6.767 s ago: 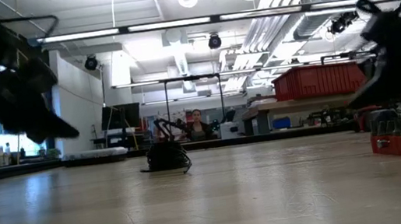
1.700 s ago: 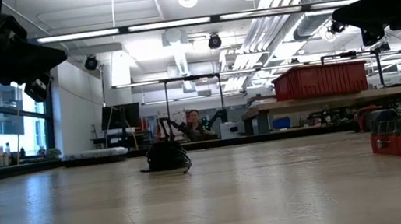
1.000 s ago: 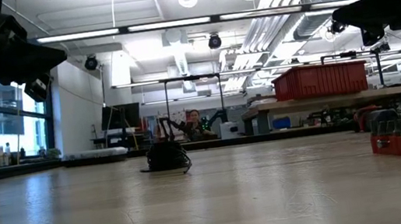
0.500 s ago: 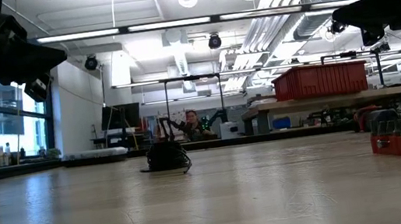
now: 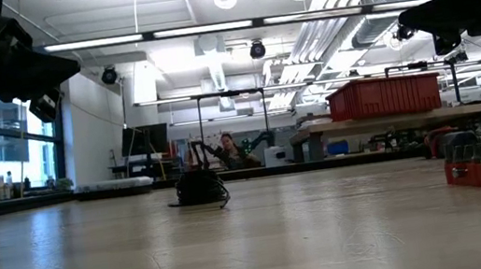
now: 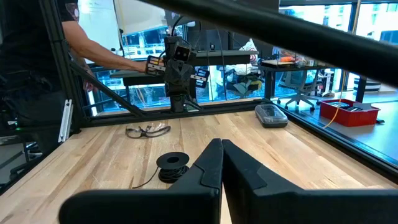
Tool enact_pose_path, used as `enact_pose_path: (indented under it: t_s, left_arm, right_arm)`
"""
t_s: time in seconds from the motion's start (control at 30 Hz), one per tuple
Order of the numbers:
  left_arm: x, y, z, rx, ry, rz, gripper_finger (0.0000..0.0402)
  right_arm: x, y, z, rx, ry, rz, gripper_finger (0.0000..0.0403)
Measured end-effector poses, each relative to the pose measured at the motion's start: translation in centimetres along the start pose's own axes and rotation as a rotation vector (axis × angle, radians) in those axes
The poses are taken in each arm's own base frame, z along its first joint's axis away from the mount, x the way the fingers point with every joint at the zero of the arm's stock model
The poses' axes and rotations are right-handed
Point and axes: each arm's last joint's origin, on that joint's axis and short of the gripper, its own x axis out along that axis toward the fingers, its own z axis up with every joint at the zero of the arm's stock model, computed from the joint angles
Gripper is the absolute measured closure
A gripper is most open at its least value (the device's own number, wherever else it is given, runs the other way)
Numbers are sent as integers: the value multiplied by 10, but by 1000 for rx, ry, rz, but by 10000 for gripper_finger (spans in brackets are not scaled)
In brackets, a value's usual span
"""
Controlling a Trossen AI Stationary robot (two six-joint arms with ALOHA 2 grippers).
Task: Coil cords
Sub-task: Return to Home Position
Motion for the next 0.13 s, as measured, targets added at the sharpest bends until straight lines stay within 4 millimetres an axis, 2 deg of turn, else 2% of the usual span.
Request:
enact_pose_path:
  t_s: [0.13]
  left_arm:
    - [0,0,0,0,0,0,401]
  right_arm:
    - [0,0,0,0,0,0,402]
